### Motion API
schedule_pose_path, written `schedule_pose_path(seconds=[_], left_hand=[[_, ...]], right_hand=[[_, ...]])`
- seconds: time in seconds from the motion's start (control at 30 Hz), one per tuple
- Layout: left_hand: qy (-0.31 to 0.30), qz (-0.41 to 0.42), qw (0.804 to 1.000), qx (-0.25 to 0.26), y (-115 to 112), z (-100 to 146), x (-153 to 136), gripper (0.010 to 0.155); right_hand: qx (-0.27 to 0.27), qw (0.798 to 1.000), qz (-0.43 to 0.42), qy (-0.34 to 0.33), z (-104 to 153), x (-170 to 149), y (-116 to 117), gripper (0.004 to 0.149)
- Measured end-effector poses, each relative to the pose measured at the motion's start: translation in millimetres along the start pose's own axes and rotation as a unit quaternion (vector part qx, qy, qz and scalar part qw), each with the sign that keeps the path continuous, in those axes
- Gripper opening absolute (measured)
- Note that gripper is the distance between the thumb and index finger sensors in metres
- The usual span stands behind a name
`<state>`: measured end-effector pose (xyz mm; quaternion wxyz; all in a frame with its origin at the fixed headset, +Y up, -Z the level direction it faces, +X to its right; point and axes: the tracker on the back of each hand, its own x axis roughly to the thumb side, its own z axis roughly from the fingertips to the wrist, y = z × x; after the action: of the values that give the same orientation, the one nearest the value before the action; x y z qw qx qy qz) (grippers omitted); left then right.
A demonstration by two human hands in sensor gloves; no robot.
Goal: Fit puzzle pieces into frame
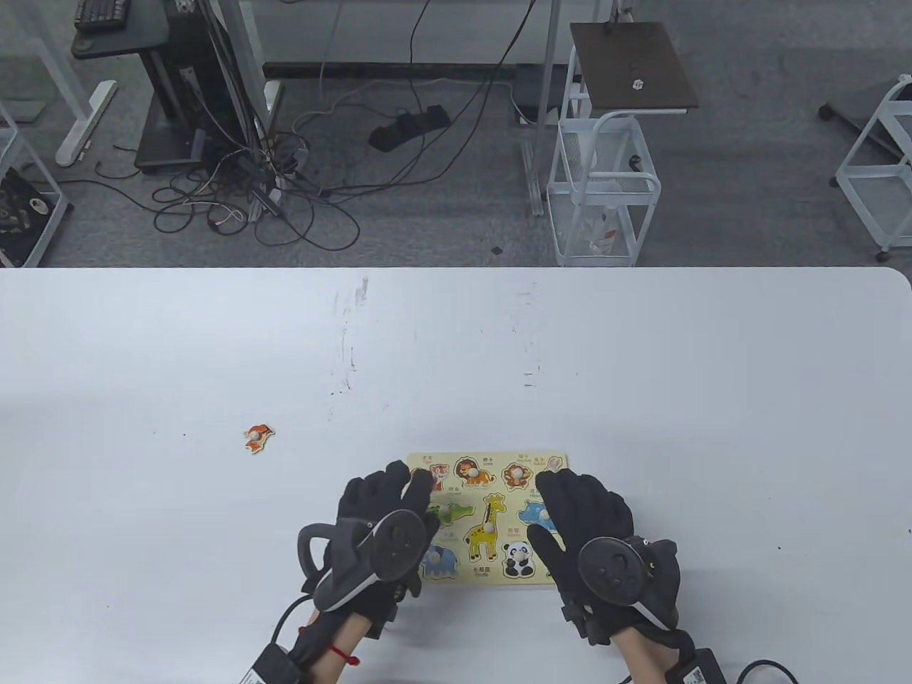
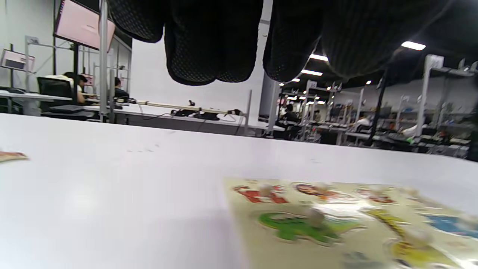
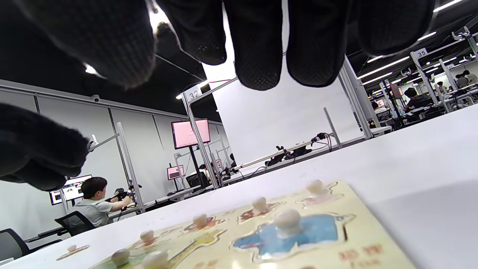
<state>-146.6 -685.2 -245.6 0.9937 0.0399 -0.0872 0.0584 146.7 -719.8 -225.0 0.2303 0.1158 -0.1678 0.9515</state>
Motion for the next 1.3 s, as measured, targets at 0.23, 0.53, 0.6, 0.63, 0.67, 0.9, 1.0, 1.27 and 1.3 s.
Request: schedule_pose_path(seconds=[0.23,0.53,0.6,0.63,0.67,0.9,1.0,1.27,1.3], left_hand=[[0.091,-0.096,0.991,-0.029,28.7,-43.8,-66.9,0.055],[0.194,-0.166,0.964,-0.080,3.6,-94.1,-125.8,0.050],[0.211,-0.194,0.953,-0.094,-6.7,-103.4,-135.0,0.049],[0.219,-0.208,0.948,-0.102,-13.0,-108.5,-139.6,0.049],[0.224,-0.215,0.945,-0.107,-16.9,-111.5,-142.2,0.049],[0.251,-0.254,0.923,-0.145,-44.4,-127.2,-160.7,0.050],[0.262,-0.264,0.912,-0.172,-53.4,-129.0,-166.1,0.050],[0.265,-0.246,0.918,-0.163,-54.6,-128.2,-169.9,0.045],[0.265,-0.245,0.918,-0.163,-55.0,-128.8,-170.6,0.045]], right_hand=[[-0.010,1.000,0.008,-0.012,0.0,5.6,1.3,0.068],[-0.023,1.000,0.002,-0.005,-1.2,3.2,0.1,0.069],[-0.023,1.000,0.000,-0.003,-1.3,2.2,-0.4,0.069],[-0.025,1.000,0.001,-0.002,-1.3,1.7,-0.7,0.069],[-0.024,1.000,0.002,0.000,-1.5,1.0,-0.8,0.068],[-0.023,1.000,0.007,0.001,-2.0,-0.2,-0.6,0.069],[-0.020,1.000,0.009,0.003,-2.3,-1.0,-0.1,0.068],[-0.016,1.000,0.016,0.001,-1.7,-0.7,1.4,0.068],[-0.016,1.000,0.016,0.001,-1.8,-0.9,1.7,0.068]])
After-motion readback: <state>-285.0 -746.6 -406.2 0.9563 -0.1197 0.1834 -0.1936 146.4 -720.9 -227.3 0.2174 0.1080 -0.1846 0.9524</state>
